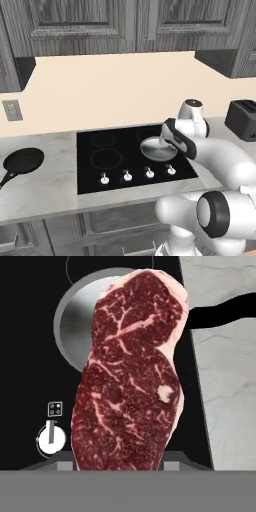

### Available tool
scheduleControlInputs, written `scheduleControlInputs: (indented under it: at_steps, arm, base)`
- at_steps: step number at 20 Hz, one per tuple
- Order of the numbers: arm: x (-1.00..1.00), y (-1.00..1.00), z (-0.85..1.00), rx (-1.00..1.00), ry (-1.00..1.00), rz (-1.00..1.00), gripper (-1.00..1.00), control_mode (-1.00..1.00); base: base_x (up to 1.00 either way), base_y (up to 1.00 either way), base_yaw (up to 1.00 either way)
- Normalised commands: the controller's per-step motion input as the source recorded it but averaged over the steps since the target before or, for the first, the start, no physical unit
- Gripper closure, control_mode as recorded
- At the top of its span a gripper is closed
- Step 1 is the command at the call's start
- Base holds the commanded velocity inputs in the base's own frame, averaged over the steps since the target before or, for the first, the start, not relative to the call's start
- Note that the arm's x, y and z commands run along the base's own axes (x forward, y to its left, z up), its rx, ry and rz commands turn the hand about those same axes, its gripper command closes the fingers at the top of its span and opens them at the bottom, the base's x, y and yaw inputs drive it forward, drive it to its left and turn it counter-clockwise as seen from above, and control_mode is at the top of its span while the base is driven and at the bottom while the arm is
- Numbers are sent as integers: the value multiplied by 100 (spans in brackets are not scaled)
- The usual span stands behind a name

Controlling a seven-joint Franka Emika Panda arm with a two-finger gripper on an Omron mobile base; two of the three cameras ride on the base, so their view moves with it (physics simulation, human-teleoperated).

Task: Place both pans onto different burners. Then place the squash and the steak on different pans.

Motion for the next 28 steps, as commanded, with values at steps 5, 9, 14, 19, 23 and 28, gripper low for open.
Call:
scheduleControlInputs:
  at_steps: [5,9,14,19,23,28]
  arm:
    - [15,0,-46,0,0,3,100,-100]
    - [17,3,-39,0,0,3,100,-100]
    - [32,4,-15,0,0,1,100,-100]
    - [37,1,-8,0,0,1,100,-100]
    - [27,0,-16,0,0,2,100,-100]
    - [17,0,-28,0,0,2,100,-100]
  base:
    - [0,0,0]
    - [0,0,0]
    - [0,0,0]
    - [0,0,0]
    - [0,0,0]
    - [0,0,0]
